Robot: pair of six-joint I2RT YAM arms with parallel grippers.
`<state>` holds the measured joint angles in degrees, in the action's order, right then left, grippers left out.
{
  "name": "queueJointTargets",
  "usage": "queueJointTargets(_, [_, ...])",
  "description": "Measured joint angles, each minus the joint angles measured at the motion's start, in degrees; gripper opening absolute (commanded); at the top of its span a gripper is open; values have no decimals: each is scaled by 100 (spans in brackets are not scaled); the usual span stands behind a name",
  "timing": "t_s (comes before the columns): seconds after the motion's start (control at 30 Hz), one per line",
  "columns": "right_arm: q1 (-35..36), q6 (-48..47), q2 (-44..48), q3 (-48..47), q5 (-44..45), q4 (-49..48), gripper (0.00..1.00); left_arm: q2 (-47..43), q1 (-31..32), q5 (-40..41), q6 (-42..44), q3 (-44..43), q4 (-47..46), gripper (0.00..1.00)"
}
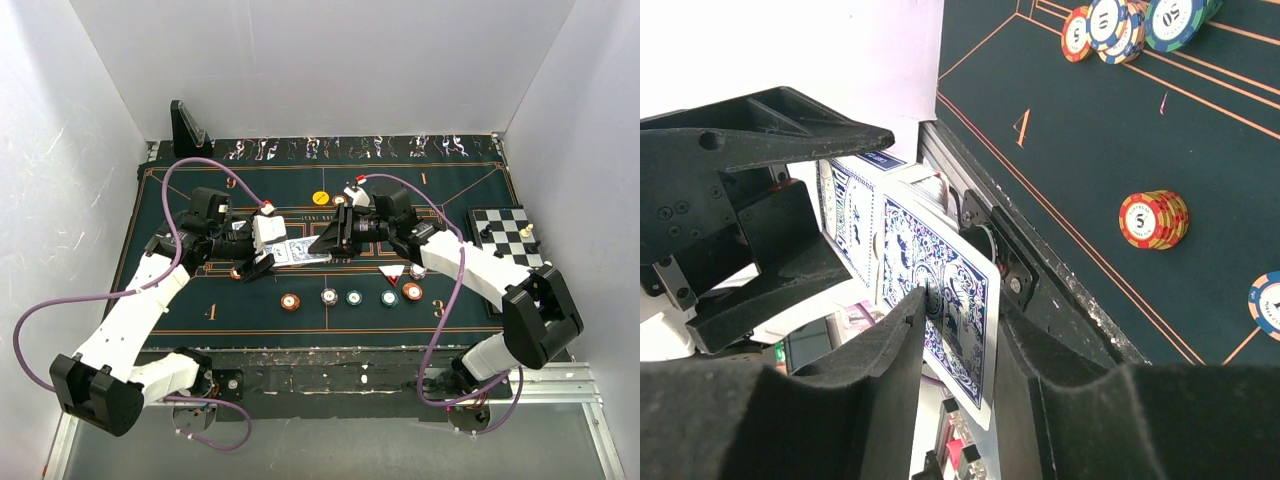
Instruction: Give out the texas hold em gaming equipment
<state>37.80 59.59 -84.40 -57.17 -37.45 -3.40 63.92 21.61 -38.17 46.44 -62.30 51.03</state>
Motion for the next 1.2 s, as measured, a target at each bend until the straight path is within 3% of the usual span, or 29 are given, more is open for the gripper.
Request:
queueJointTargets(0.27, [-219, -4, 262, 90, 2, 44, 34, -81, 0, -85, -146, 83, -243, 0])
queueJointTargets(0.9, [-911, -57, 828, 179, -114, 264, 9, -81, 0, -190, -367, 173, -568, 0])
queueJointTargets(1.2, [-1812, -127, 629, -120, -404, 387, 1, -81, 0, -210, -376, 184, -586, 0])
